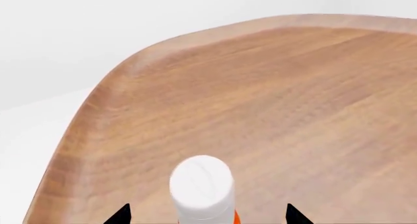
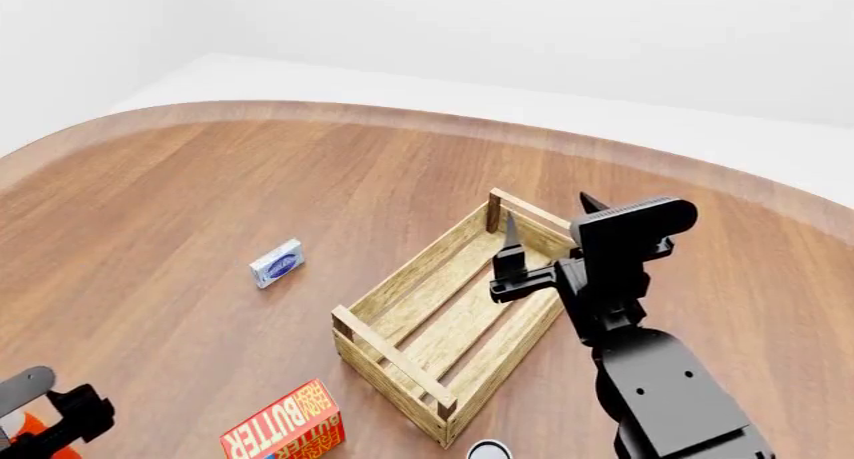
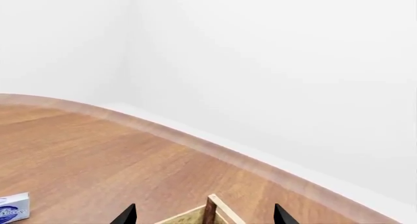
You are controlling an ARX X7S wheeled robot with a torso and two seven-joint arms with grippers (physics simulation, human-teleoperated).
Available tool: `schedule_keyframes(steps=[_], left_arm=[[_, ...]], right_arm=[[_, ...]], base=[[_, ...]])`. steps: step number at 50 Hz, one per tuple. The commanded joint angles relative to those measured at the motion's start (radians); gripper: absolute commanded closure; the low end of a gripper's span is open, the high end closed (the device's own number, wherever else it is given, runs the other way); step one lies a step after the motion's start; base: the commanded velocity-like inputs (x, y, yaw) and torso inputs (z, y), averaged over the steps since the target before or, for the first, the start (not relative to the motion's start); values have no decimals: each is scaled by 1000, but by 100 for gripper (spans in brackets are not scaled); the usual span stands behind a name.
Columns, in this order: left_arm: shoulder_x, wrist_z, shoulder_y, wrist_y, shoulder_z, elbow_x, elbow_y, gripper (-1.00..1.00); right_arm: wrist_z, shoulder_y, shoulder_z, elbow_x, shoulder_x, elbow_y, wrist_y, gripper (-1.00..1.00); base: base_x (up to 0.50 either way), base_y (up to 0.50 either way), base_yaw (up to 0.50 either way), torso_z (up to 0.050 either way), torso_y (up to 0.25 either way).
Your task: Pick up the ketchup, and put it in the wooden tray.
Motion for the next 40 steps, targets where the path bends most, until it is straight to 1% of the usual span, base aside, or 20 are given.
schedule_keyframes(steps=[1, 15, 22, 36, 37, 40], left_arm=[[-4, 4, -35, 33, 18, 17, -79, -100], [-12, 1, -105, 72, 24, 30, -229, -100], [-21, -11, -162, 103, 34, 52, -333, -100], [-42, -12, -318, 233, 64, 100, -630, -100], [-45, -12, -330, 251, 66, 105, -658, 100], [-50, -11, -352, 285, 70, 113, -708, 100]], right_arm=[[5, 0, -2, 2, 3, 0, 1, -100], [12, 0, -6, 2, 6, 0, 4, -100], [15, 2, -9, 1, 7, 5, 4, -100], [22, 5, -11, 2, 7, 16, 2, -100], [23, 5, -10, 3, 7, 17, 2, -100], [24, 2, -9, 4, 9, 13, 4, -100]], base=[[0, 0, 0, 0, 0], [0, 0, 0, 0, 0], [0, 0, 0, 0, 0], [0, 0, 0, 0, 0], [0, 0, 0, 0, 0], [0, 0, 0, 0, 0]])
